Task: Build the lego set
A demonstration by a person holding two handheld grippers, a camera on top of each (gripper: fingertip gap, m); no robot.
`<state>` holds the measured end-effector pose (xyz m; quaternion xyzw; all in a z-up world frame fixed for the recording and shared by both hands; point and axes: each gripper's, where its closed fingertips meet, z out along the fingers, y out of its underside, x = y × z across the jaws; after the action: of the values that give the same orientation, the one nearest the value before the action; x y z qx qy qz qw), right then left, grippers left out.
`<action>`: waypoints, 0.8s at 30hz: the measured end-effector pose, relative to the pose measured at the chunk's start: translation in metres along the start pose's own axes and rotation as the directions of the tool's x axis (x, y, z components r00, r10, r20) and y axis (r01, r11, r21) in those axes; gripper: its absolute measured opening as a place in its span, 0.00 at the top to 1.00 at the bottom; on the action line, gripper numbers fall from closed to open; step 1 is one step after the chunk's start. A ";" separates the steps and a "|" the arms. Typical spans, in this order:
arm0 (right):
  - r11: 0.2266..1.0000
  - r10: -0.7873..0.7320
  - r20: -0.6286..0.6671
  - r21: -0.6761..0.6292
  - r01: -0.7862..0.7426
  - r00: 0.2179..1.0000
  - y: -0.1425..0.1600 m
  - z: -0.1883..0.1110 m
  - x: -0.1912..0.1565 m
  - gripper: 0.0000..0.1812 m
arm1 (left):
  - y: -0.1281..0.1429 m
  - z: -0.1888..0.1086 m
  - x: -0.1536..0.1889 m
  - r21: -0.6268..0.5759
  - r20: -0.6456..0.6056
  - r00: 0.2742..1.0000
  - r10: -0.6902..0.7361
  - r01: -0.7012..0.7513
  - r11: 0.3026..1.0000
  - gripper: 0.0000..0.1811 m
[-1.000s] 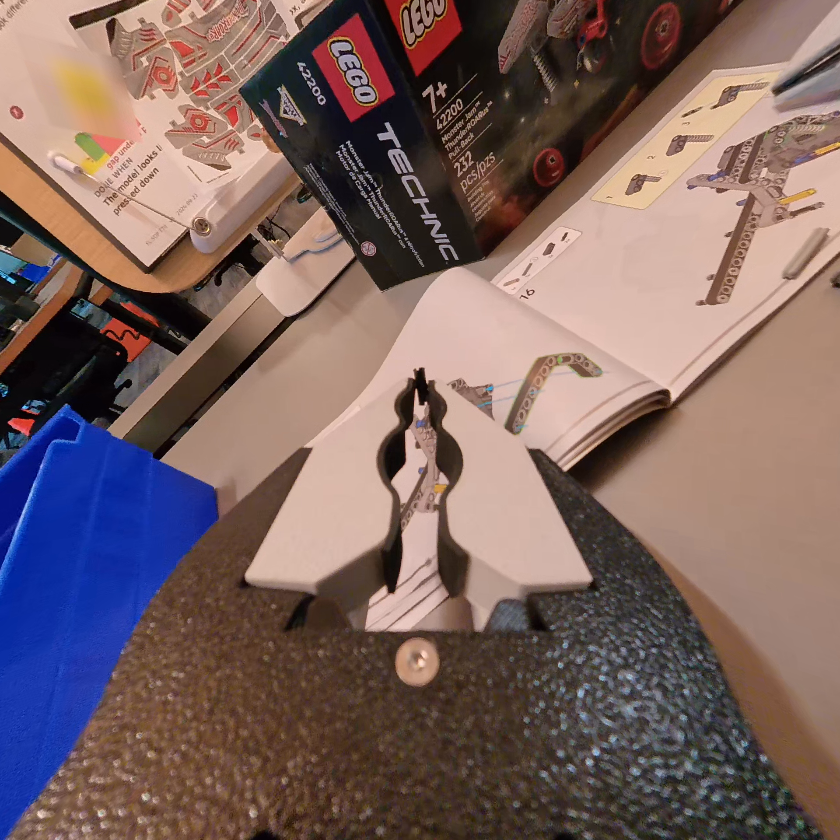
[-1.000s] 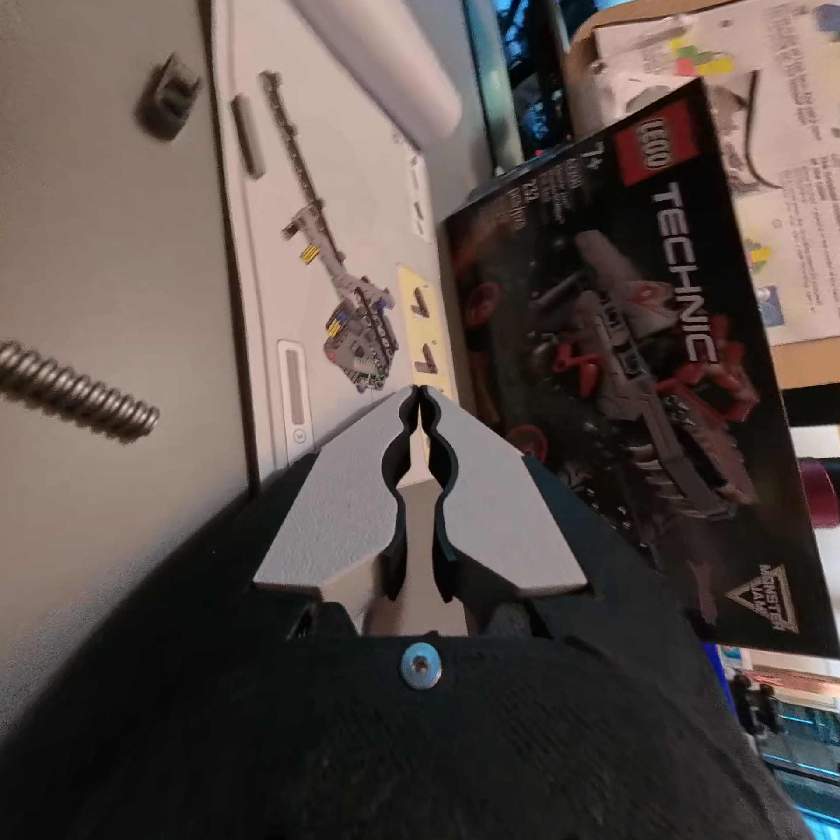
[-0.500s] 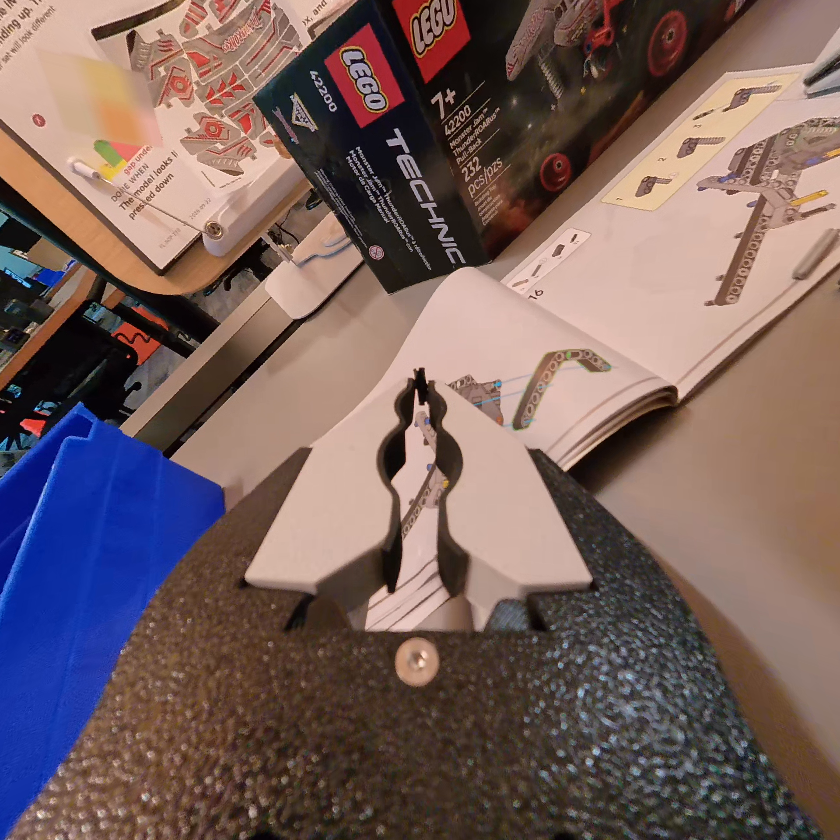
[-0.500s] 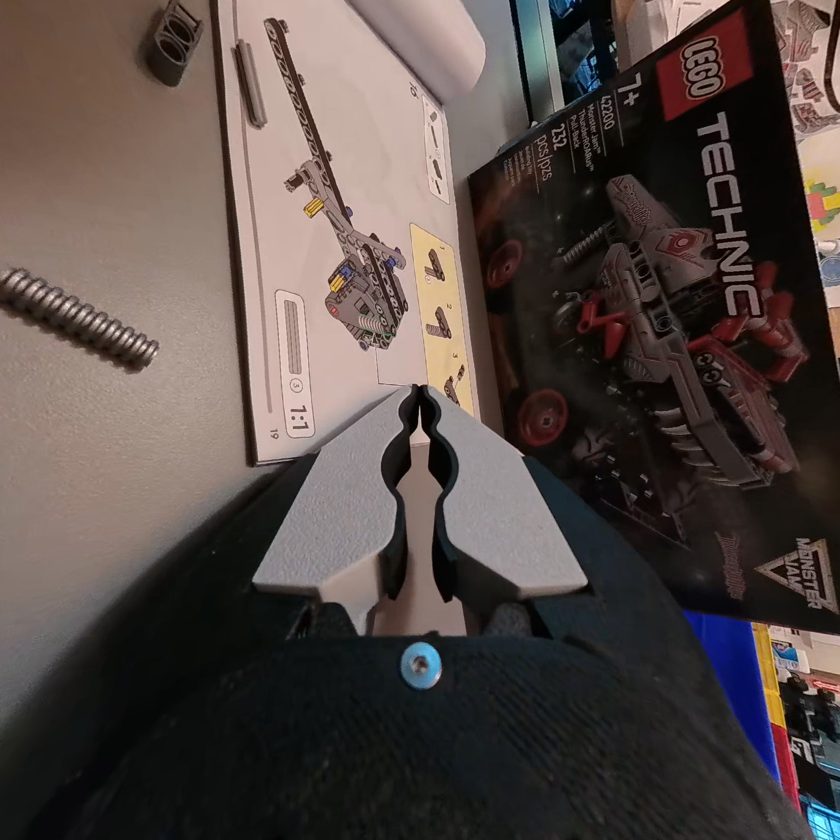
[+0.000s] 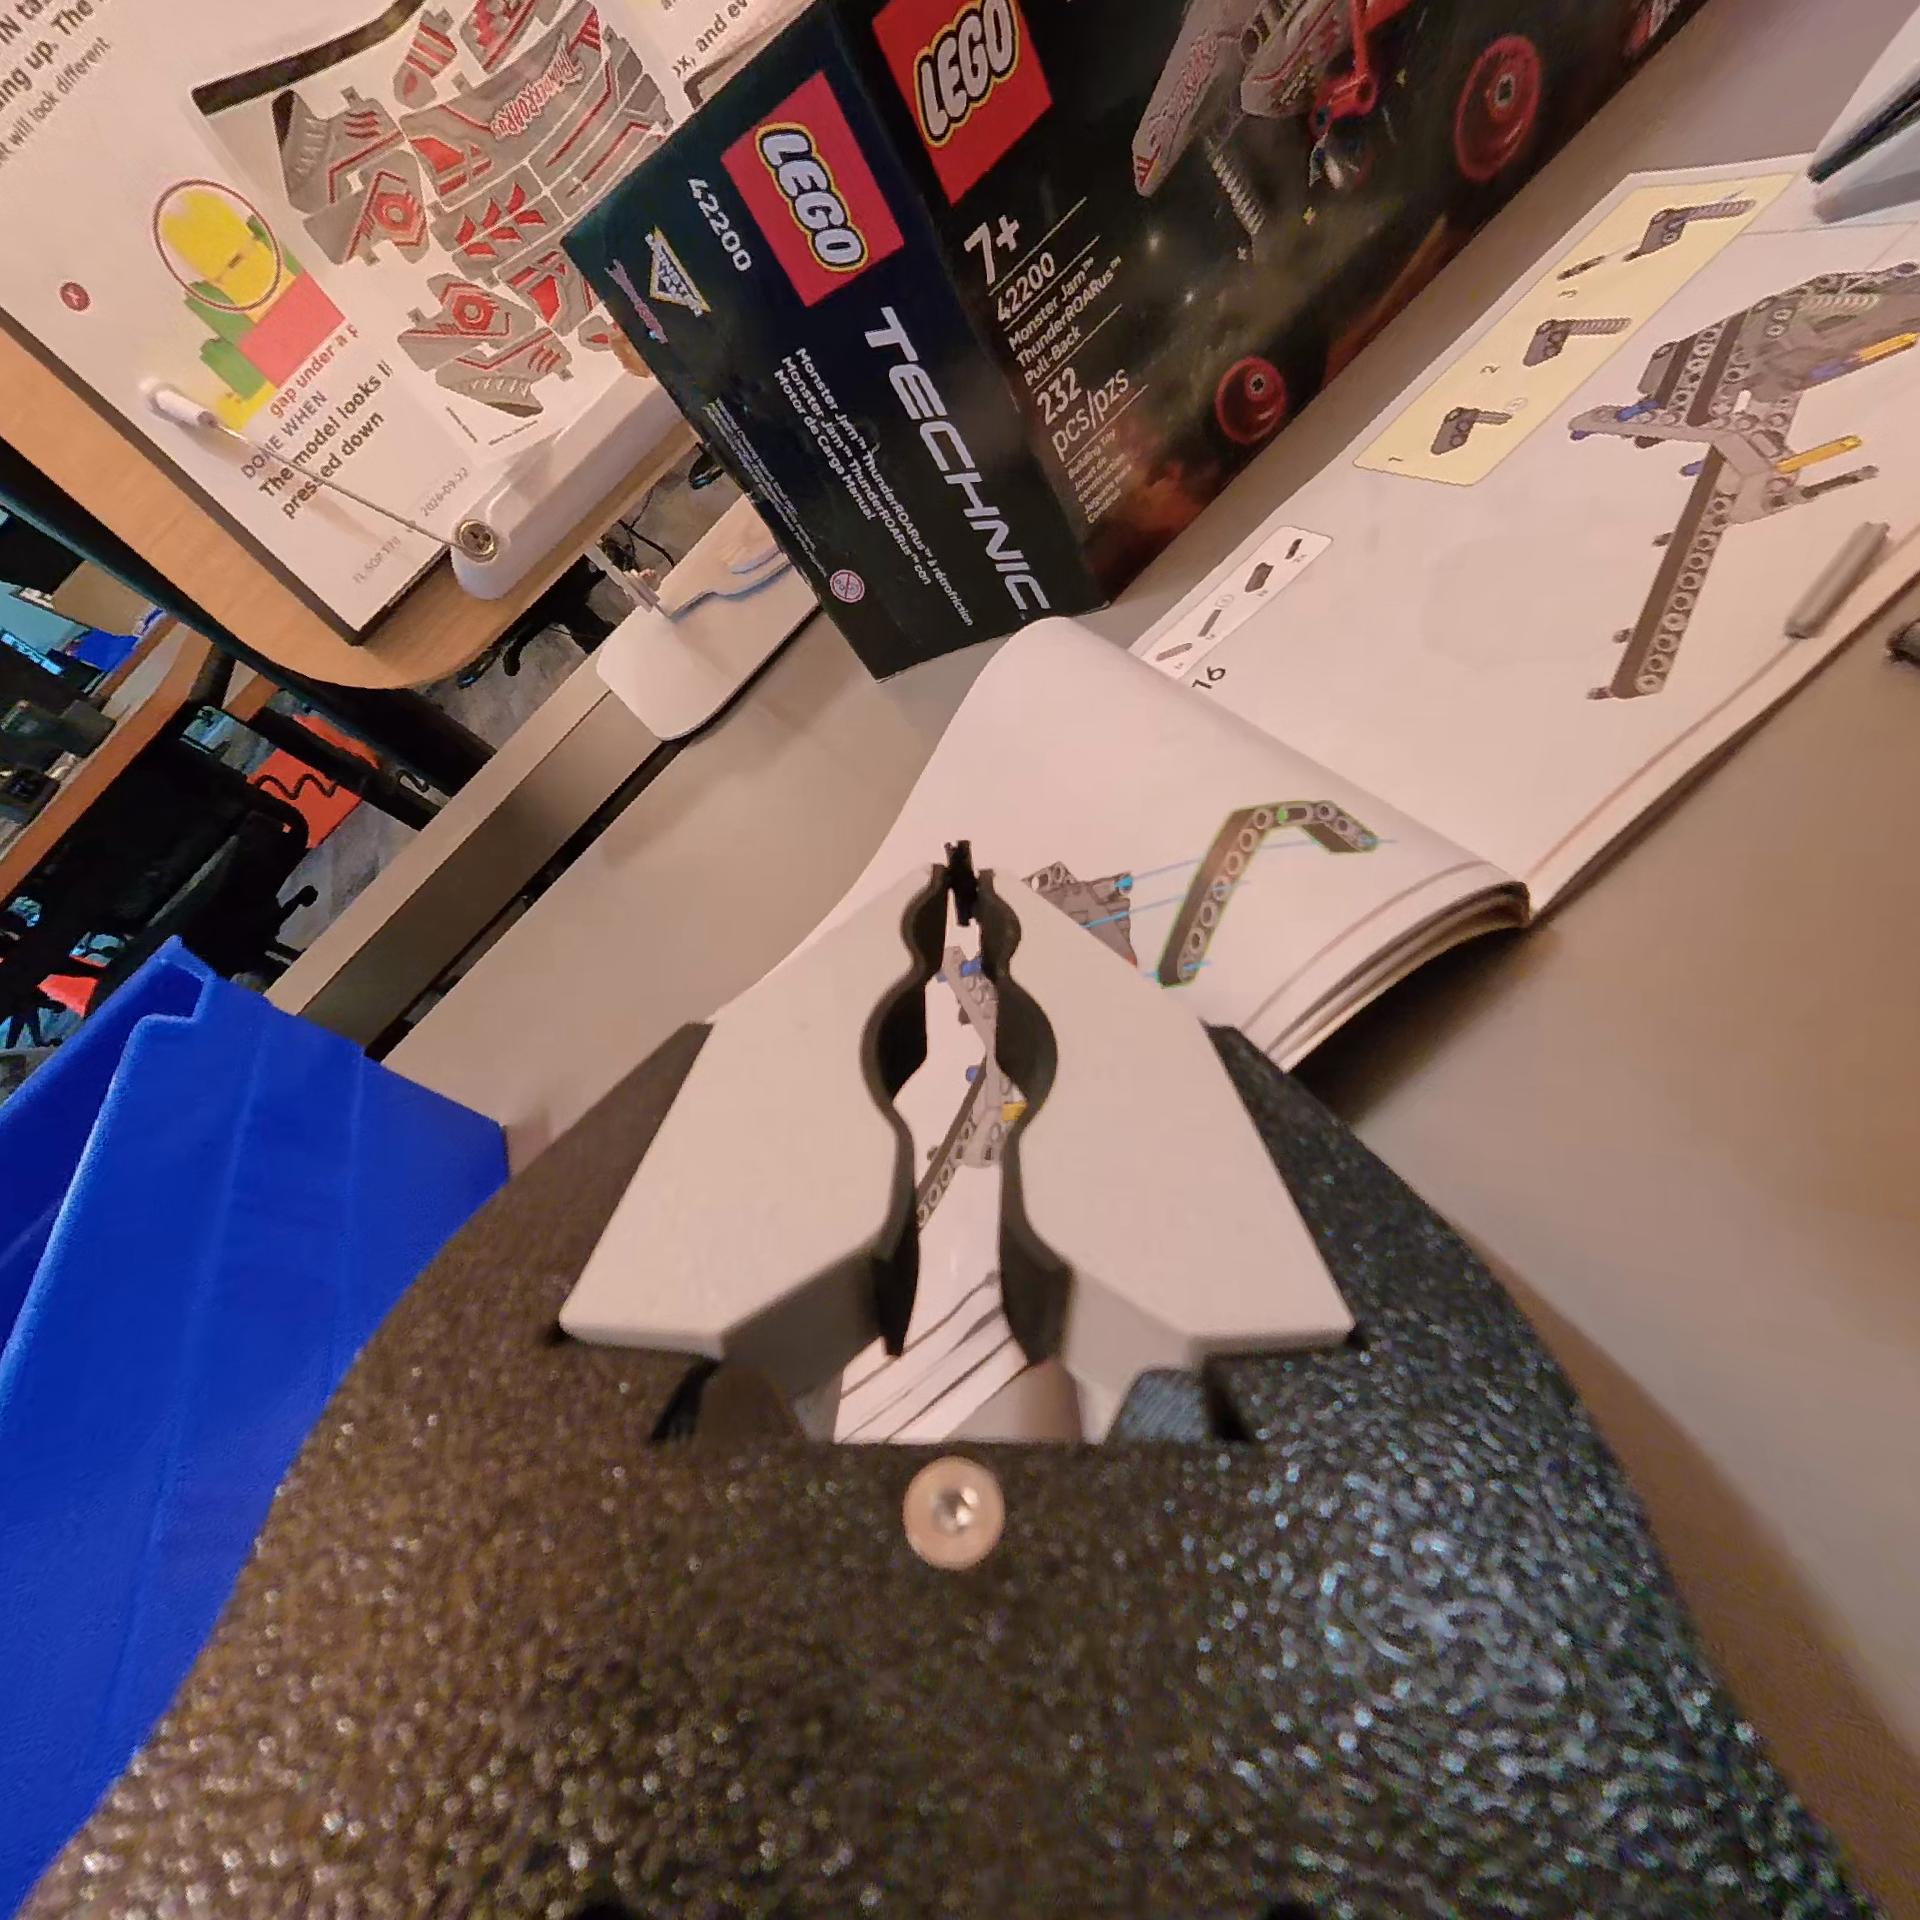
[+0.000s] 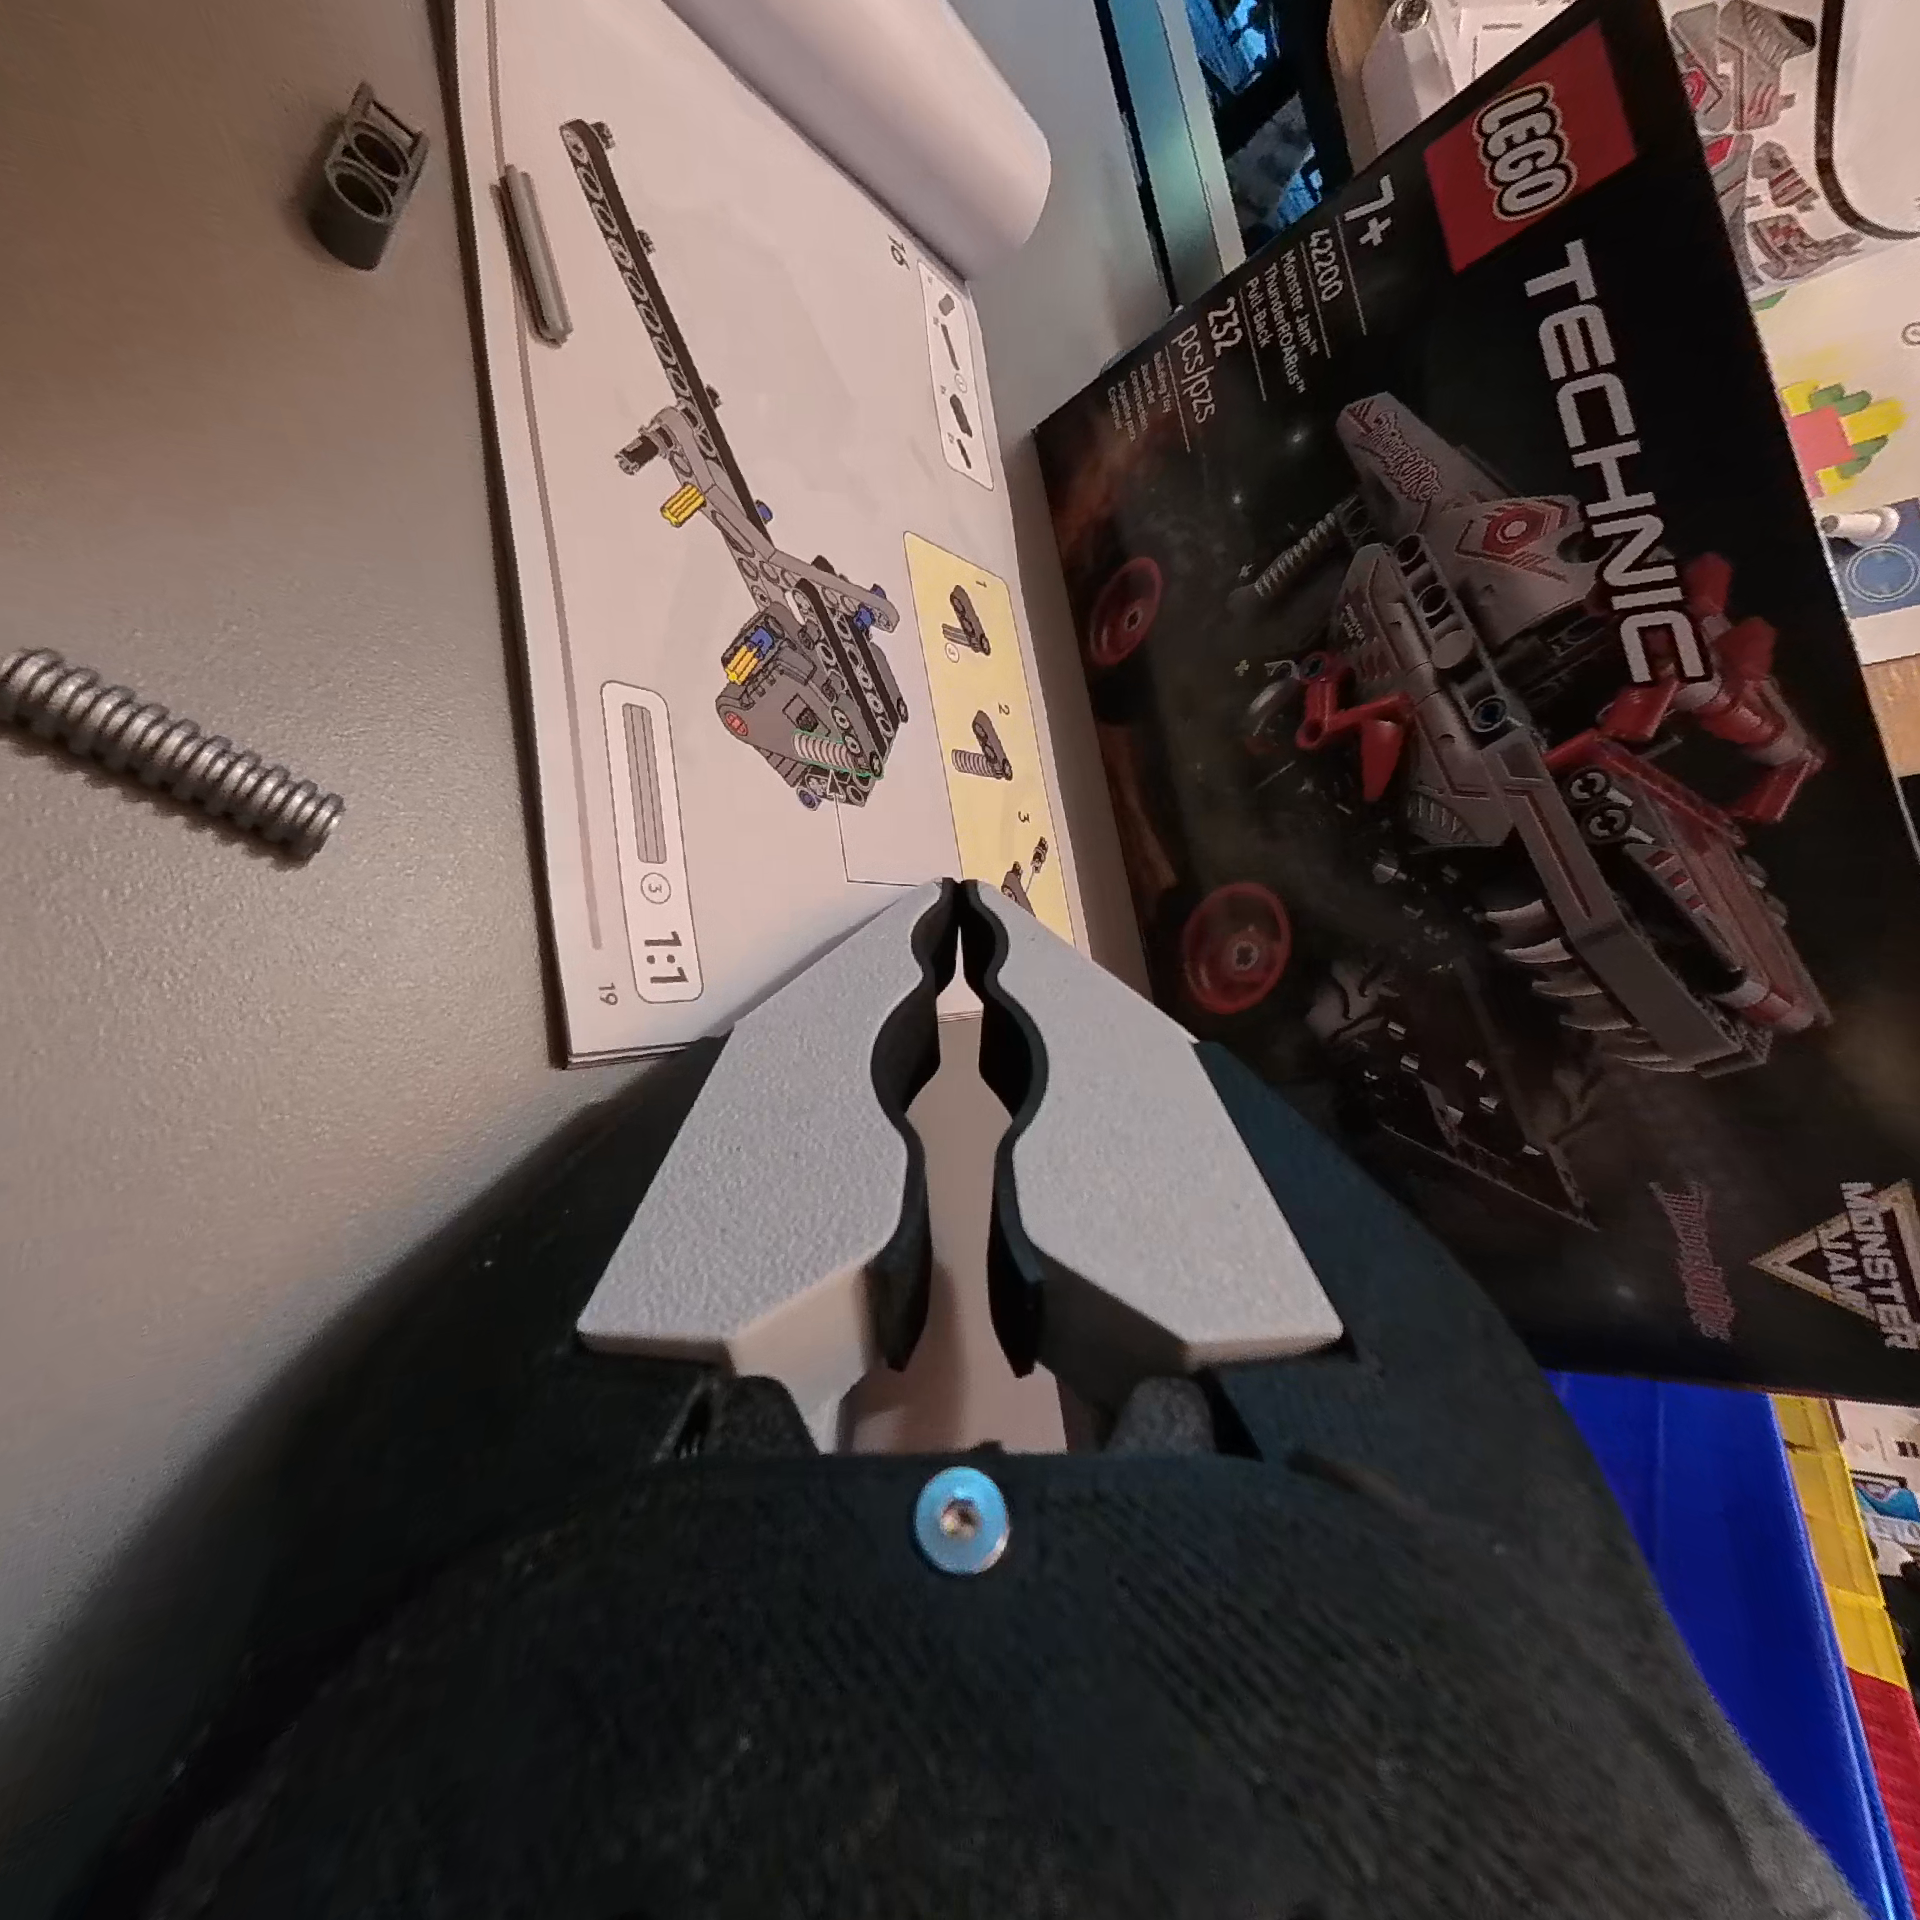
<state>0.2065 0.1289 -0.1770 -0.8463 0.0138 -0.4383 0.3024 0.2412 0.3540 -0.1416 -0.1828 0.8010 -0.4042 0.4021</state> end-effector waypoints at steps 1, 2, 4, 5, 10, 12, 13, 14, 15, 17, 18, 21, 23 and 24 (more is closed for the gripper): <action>1.000 -0.003 -0.002 0.000 0.003 1.000 0.000 0.000 0.000 1.00 | 0.000 0.000 0.000 0.001 -0.001 1.000 0.002 -0.002 1.000 0.99; 1.000 -0.003 -0.005 0.003 0.003 1.000 0.000 0.000 0.000 1.00 | 0.000 0.000 0.001 0.001 -0.002 1.000 0.004 -0.004 1.000 0.99; 1.000 0.003 -0.007 0.005 -0.002 1.000 0.000 0.000 0.001 1.00 | -0.002 0.000 0.002 0.008 -0.008 1.000 0.009 -0.009 1.000 0.98; 1.000 0.002 -0.009 0.007 -0.002 1.000 0.000 0.000 0.001 1.00 | -0.003 0.000 0.002 0.012 -0.006 1.000 0.012 -0.012 1.000 0.99; 1.000 0.003 -0.014 0.011 -0.003 1.000 0.000 0.000 0.002 1.00 | -0.008 -0.002 0.005 0.027 -0.009 0.999 0.039 -0.039 0.999 0.99; 1.000 0.004 -0.017 0.010 -0.003 1.000 0.000 0.000 0.003 1.00 | -0.012 -0.003 0.007 0.045 -0.013 0.999 0.051 -0.051 0.998 0.99; 1.000 0.002 -0.021 0.011 -0.002 1.000 0.000 0.000 0.003 1.00 | -0.014 -0.003 0.008 0.052 -0.016 0.998 0.058 -0.057 0.997 0.99; 1.000 -0.001 -0.024 0.010 0.001 1.000 0.000 0.000 0.003 1.00 | -0.016 -0.003 0.009 0.057 -0.018 0.998 0.065 -0.064 0.996 0.99; 1.000 -0.004 -0.030 0.009 0.005 1.000 0.000 0.000 0.003 1.00 | -0.017 -0.003 0.009 0.060 -0.018 0.997 0.074 -0.073 0.996 0.99; 1.000 -0.019 -0.048 0.005 0.019 0.999 0.000 0.000 0.004 1.00 | -0.021 -0.004 0.012 0.075 -0.029 0.996 0.090 -0.088 0.993 0.99; 1.000 -0.025 -0.059 -0.001 0.025 0.998 0.001 -0.001 0.005 1.00 | -0.024 -0.005 0.014 0.089 -0.037 0.995 0.094 -0.091 0.992 0.99; 0.999 0.045 -0.086 -0.008 -0.046 0.995 0.006 -0.009 0.012 0.97 | -0.036 -0.009 0.019 0.131 -0.064 0.991 0.115 -0.106 0.986 0.99; 0.985 0.170 -0.042 0.016 -0.169 0.985 0.003 -0.020 0.012 0.90 | -0.050 -0.013 0.024 0.164 -0.080 0.988 0.130 -0.116 0.980 0.98; 0.972 0.233 -0.032 0.038 -0.232 0.972 -0.001 -0.027 0.013 0.87 | -0.059 -0.016 0.030 0.177 -0.108 0.985 0.136 -0.116 0.977 0.99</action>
<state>0.1939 0.1122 -0.1554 -0.8255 0.1109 -0.4155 0.3656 0.2085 0.3078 -0.1045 -0.0722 0.7962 -0.4550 0.3923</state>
